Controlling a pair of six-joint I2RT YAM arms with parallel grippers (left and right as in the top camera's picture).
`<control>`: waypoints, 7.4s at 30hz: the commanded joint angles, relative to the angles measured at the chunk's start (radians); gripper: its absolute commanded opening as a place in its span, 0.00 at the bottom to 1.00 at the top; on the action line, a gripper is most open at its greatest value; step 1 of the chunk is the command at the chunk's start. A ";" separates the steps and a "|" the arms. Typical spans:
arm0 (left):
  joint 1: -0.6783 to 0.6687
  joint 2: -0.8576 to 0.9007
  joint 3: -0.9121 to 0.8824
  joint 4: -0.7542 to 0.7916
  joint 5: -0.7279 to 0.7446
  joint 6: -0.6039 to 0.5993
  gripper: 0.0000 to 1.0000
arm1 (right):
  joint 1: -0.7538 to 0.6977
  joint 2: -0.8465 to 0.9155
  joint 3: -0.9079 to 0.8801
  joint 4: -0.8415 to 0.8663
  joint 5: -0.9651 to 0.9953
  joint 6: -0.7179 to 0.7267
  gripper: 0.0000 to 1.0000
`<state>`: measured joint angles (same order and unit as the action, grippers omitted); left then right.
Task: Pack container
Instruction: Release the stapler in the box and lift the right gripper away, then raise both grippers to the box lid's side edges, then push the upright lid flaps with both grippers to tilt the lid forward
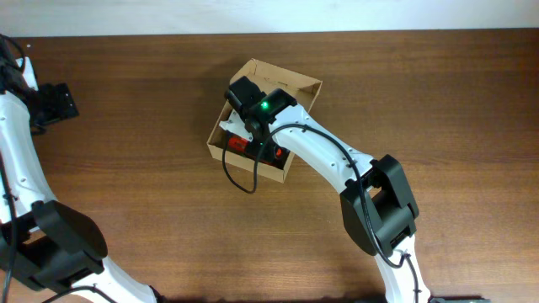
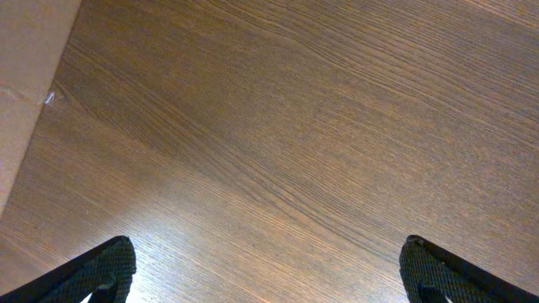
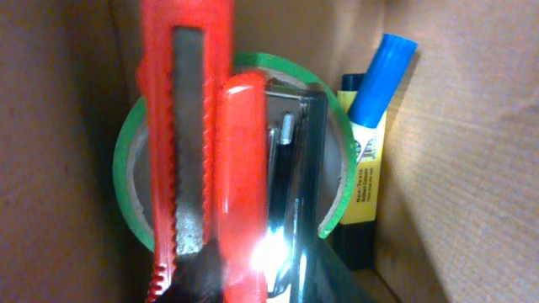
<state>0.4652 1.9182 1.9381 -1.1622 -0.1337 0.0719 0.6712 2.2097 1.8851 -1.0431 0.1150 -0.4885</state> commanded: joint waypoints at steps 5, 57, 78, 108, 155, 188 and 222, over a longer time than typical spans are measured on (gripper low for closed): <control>0.001 -0.007 -0.009 0.000 0.007 0.016 1.00 | 0.002 -0.025 0.023 0.023 0.002 0.027 0.44; 0.000 -0.007 -0.009 -0.013 0.192 0.011 1.00 | -0.599 -0.628 0.042 -0.190 -0.089 0.526 0.04; -0.098 -0.007 -0.009 0.060 0.617 -0.006 0.75 | -0.703 -0.298 0.042 -0.217 -0.307 0.574 0.03; -0.288 0.100 -0.008 0.087 0.462 -0.017 0.03 | -0.513 0.073 0.042 0.026 -0.446 0.629 0.03; -0.247 0.412 -0.008 0.227 1.198 -0.080 0.01 | -0.534 0.082 0.051 0.065 -0.699 0.500 0.04; -0.269 0.575 -0.002 0.317 1.432 -0.269 0.01 | -0.651 0.177 -0.048 0.282 -1.268 0.820 0.04; -0.312 0.595 -0.002 0.415 1.295 -0.384 0.01 | -0.622 0.299 -0.057 0.519 -1.335 1.047 0.04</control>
<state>0.1642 2.4870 1.9350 -0.7506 1.1740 -0.2932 0.0307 2.4908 1.8282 -0.5350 -1.2190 0.5541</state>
